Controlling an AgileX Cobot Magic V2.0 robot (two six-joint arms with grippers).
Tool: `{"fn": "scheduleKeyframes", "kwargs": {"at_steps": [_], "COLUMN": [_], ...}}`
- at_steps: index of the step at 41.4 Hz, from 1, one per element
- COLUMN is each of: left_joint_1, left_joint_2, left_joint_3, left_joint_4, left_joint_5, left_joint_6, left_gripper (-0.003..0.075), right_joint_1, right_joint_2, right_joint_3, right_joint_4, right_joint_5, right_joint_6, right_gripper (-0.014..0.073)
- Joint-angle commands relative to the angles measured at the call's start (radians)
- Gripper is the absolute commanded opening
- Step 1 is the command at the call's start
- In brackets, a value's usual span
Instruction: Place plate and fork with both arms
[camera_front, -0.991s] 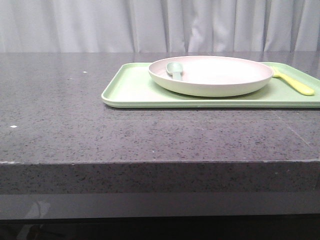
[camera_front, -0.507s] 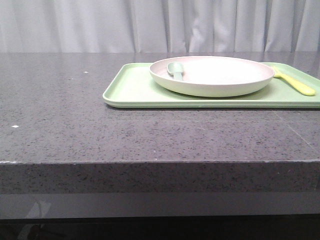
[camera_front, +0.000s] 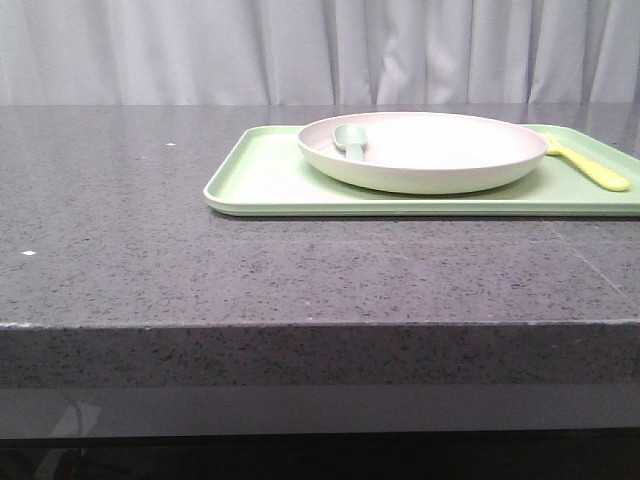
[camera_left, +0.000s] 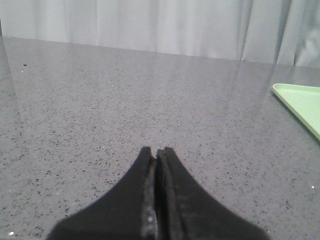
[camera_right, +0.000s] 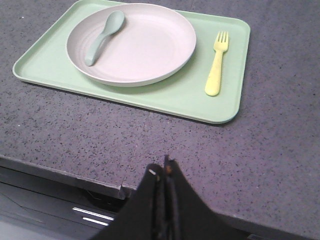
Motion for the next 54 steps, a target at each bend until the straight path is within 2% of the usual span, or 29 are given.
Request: {"fn": "scheduleKeyframes", "kwargs": {"at_steps": [1, 7, 9, 13, 54], "left_joint_1": [-0.008, -0.008, -0.008, -0.008, -0.015], "left_joint_2": [-0.016, -0.055, -0.055, -0.055, -0.055], "left_joint_3": [0.010, 0.068, 0.063, 0.066, 0.066], "left_joint_4": [0.001, -0.035, -0.064, -0.093, -0.093], "left_joint_5": [-0.159, -0.229, -0.191, -0.210, -0.216], "left_joint_6": [-0.021, -0.007, 0.040, 0.111, 0.111], "left_gripper": [-0.0020, -0.0020, -0.0020, -0.0020, -0.0020], "right_joint_1": [-0.001, -0.001, -0.001, -0.001, -0.001], "right_joint_2": [0.007, 0.007, 0.007, 0.008, 0.008], "right_joint_3": [-0.024, -0.024, -0.024, -0.024, -0.024], "right_joint_4": [-0.011, -0.011, -0.011, -0.011, -0.011], "right_joint_5": [-0.075, -0.075, -0.074, -0.074, -0.075], "right_joint_6": [-0.011, -0.011, -0.011, -0.011, -0.011], "right_gripper": [-0.0088, -0.0088, -0.0088, -0.0088, -0.0088]}}
